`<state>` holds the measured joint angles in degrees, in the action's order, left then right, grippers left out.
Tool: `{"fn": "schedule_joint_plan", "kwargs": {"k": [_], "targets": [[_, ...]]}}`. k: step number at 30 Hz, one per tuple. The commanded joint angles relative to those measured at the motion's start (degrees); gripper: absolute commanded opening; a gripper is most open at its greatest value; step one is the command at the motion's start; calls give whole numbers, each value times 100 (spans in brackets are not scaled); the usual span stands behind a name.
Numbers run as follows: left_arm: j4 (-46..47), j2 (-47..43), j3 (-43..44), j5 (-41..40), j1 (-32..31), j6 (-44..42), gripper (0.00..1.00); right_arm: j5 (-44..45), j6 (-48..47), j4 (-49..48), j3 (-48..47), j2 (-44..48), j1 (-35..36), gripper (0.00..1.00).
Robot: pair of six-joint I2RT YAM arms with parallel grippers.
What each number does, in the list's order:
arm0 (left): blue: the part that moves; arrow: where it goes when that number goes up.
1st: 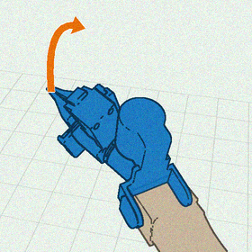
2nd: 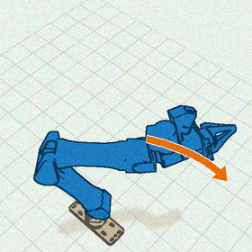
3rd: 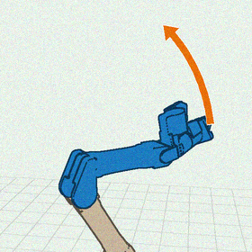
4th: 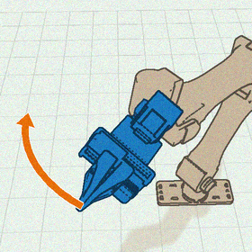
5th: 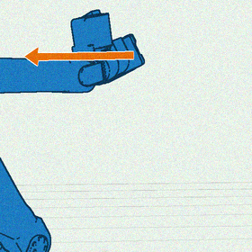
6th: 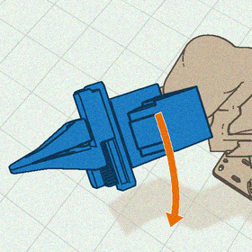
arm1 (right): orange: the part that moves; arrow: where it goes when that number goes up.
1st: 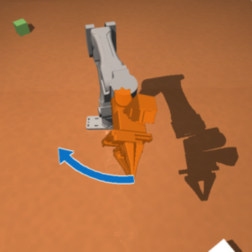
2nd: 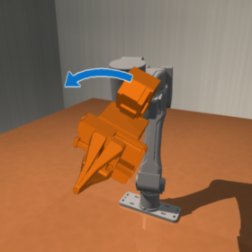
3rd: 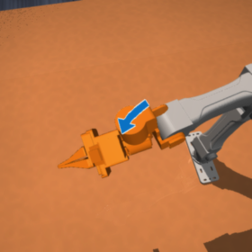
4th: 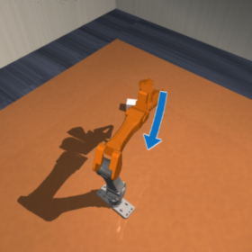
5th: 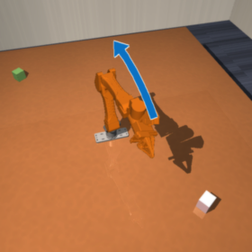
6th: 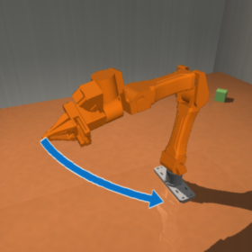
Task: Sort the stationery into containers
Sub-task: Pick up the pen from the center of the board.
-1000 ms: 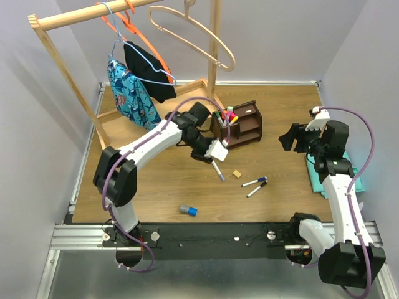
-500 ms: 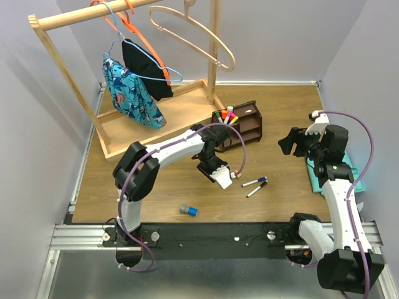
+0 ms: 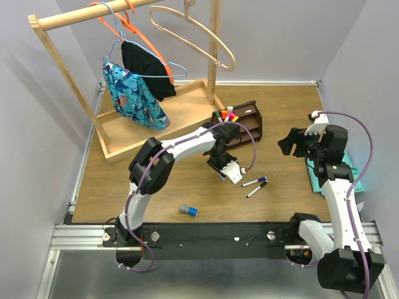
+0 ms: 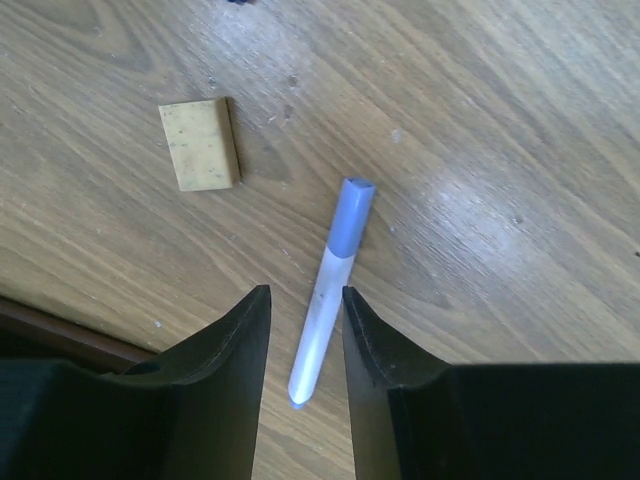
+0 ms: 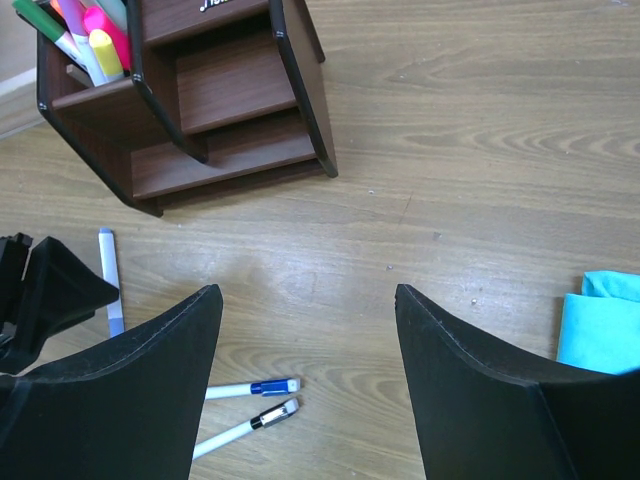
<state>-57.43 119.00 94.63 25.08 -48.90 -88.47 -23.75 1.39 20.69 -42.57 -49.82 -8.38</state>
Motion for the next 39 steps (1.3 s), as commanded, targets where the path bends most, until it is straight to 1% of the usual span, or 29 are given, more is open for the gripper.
{"fn": "schedule_joint_plan", "kwargs": {"k": [1, 9, 18, 20, 21, 22, 25, 26, 29, 30, 35, 37, 39], "targets": [[-146, 255, 126, -117, -66, 66, 41, -139, -86, 58, 47, -45, -49, 78], [-181, 352, -59, -258, -172, 145, 40, -183, -262, 76, -50, -150, -49, 78], [-84, 414, -322, -390, -269, 417, 32, -174, -209, 14, -24, -168, -49, 78], [-49, 396, -445, -407, -269, 453, 26, -174, -209, 14, -24, -168, -49, 78], [-23, 396, -489, -407, -269, 488, 21, -174, -200, 14, -15, -168, -49, 78], [-14, 387, -542, -416, -277, 584, 11, -174, -183, 14, -6, -159, -49, 78], [-84, 352, -525, -364, -277, 742, 0, -148, -174, 23, -58, -168, -49, 78], [-241, 308, -490, -285, -269, 743, 0, -113, -174, 32, -67, -177, -49, 78], [-531, -16, -244, -39, -277, 979, 0, -43, -183, 41, -111, -151, -49, 78], [-663, -113, -139, 179, -269, 998, 0, -42, -174, 58, -103, -142, -49, 78], [-1498, -606, 906, 866, -260, 1410, 0, -25, -165, 111, -94, -45, -49, 78], [-1535, -702, 1345, 1120, -251, 1823, 0, 37, -9, 85, -50, -1, -49, 78], [-1324, -755, 1549, 1332, -172, 2139, 0, 54, 2, 67, -41, 16, -49, 78]]}}
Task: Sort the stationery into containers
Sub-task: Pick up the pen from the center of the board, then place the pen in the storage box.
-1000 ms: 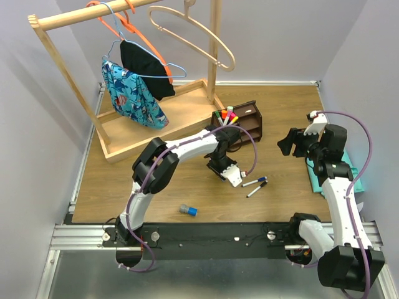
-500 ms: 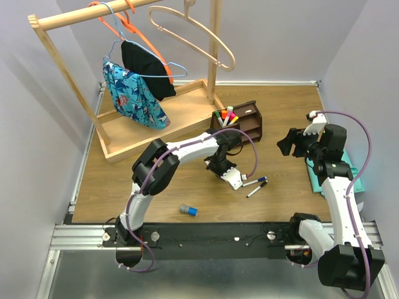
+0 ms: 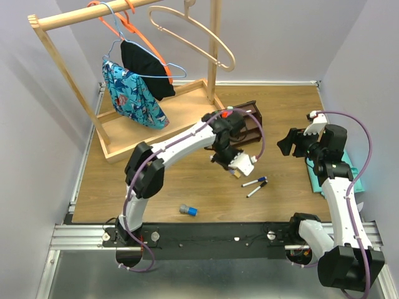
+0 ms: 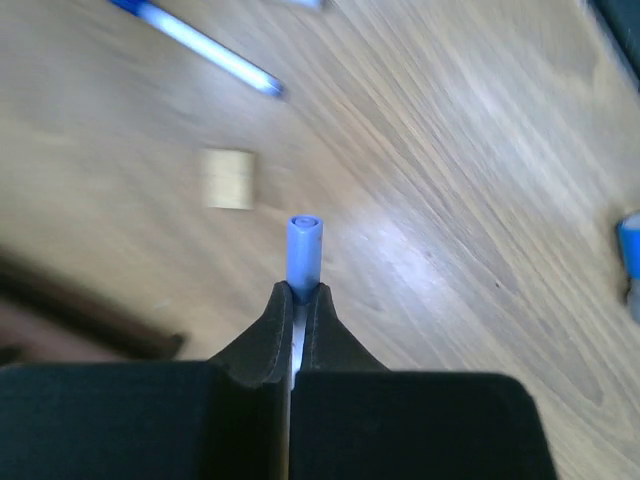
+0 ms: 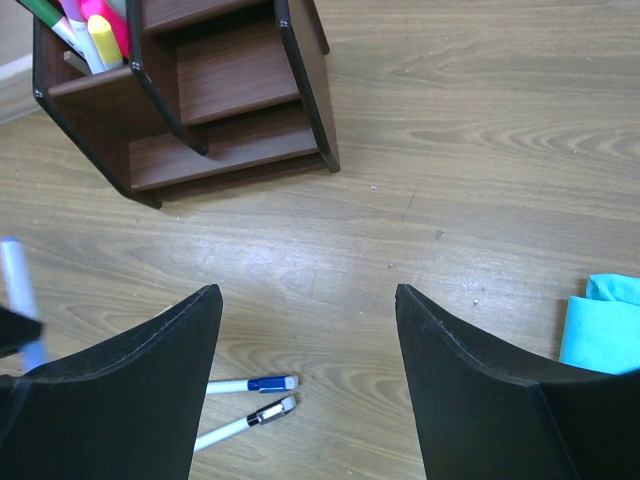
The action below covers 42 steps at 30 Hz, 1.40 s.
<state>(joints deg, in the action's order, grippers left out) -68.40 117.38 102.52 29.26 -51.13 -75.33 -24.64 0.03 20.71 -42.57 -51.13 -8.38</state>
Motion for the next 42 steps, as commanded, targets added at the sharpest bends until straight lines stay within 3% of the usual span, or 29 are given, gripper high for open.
{"fn": "schedule_joint_plan", "kwargs": {"k": [1, 3, 4, 5, 7, 8, 11, 15, 17, 27, 42], "targets": [[-104, -646, 883, 1141, 94, 1097, 0, 144, 146, 74, -41, 156, -49, 78], [614, -734, 858, 1336, 174, 1598, 0, 162, 155, 47, -24, 165, -49, 78], [1009, -882, 622, 1398, 209, 2357, 0, 170, 181, 30, -32, 165, -49, 78], [2014, -979, 420, 1512, 235, 2765, 0, 179, 190, 12, -24, 165, -49, 78], [3064, -1312, -263, 1583, 349, 3486, 0, 214, 242, -40, -50, 156, -49, 78], [4122, -1401, -485, 1496, 376, 4073, 0, 206, 252, -41, -59, 156, -49, 78], [5970, -1604, -1084, 1145, 499, 5268, 0, 214, 278, -67, -76, 113, -49, 78], [7629, -1622, -1410, 172, 762, 6772, 0, 214, 339, -93, -120, 25, -49, 78], [8242, -1596, -1567, 2, 885, 7127, 0, 206, 383, -137, -138, -11, -49, 78], [8606, -1244, -1629, -368, 1105, 6910, 0, 267, 471, -164, -191, -90, -49, 78], [9916, -629, -2122, -333, 1615, 7374, 0, 337, 173, 91, -586, -617, -146, 78]]}}
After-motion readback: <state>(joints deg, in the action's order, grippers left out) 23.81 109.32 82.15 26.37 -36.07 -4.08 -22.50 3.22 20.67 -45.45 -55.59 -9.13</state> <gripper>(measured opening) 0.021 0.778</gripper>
